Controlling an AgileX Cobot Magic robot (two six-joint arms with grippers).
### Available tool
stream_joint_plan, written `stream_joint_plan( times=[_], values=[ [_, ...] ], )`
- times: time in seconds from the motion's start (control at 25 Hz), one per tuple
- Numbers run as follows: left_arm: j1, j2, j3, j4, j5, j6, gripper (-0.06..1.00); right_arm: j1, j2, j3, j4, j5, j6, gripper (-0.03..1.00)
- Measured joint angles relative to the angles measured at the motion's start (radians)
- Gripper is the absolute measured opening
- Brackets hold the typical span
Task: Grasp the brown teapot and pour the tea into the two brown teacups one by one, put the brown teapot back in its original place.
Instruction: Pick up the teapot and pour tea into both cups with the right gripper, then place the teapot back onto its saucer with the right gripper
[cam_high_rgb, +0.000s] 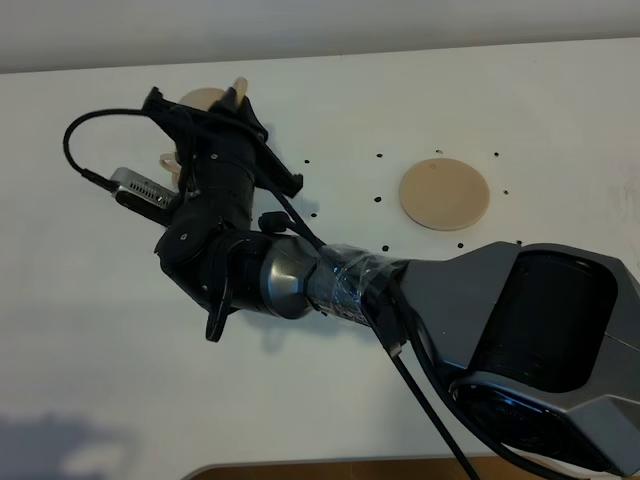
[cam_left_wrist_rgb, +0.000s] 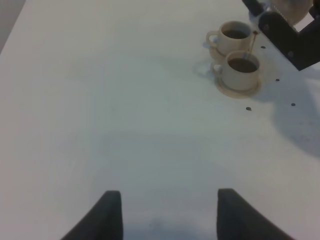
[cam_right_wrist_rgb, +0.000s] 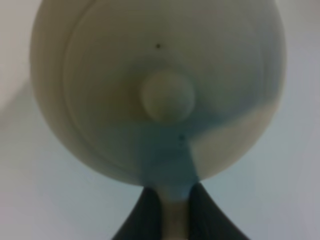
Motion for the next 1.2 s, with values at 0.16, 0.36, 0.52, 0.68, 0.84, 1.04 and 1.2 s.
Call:
stream_joint_plan(
  times=[0.16,0.36,0.52,0.68,0.84,1.04,1.2],
  values=[
    [0.000,0.000,0.000,0.000,0.000,0.000,0.46,0.000,0.000,0.000,0.083,0.014,0.048,0.12],
    [0.000,0.000,0.000,0.000,0.000,0.000,0.46,0.000,0.000,0.000,0.179,0.042,0.120,0.12],
    [0.000,0.000,0.000,0.000,0.000,0.000,0.46,0.000,-0.009,0.000,0.269,0.053,0.194,0.12],
    [0.000,0.000,0.000,0.000,0.000,0.000,0.46,-0.002,-0.050,0.000,0.401,0.066,0.242,0.12],
    [0.000,0.000,0.000,0.000,0.000,0.000,0.46,-0.014,-0.101,0.000,0.542,0.078,0.247,0.12],
    [0.000,0.000,0.000,0.000,0.000,0.000,0.46,-0.045,-0.158,0.000,0.763,0.088,0.199,0.12],
    [0.000,0.000,0.000,0.000,0.000,0.000,0.46,-0.090,-0.190,0.000,0.981,0.096,0.108,0.12]
  ],
)
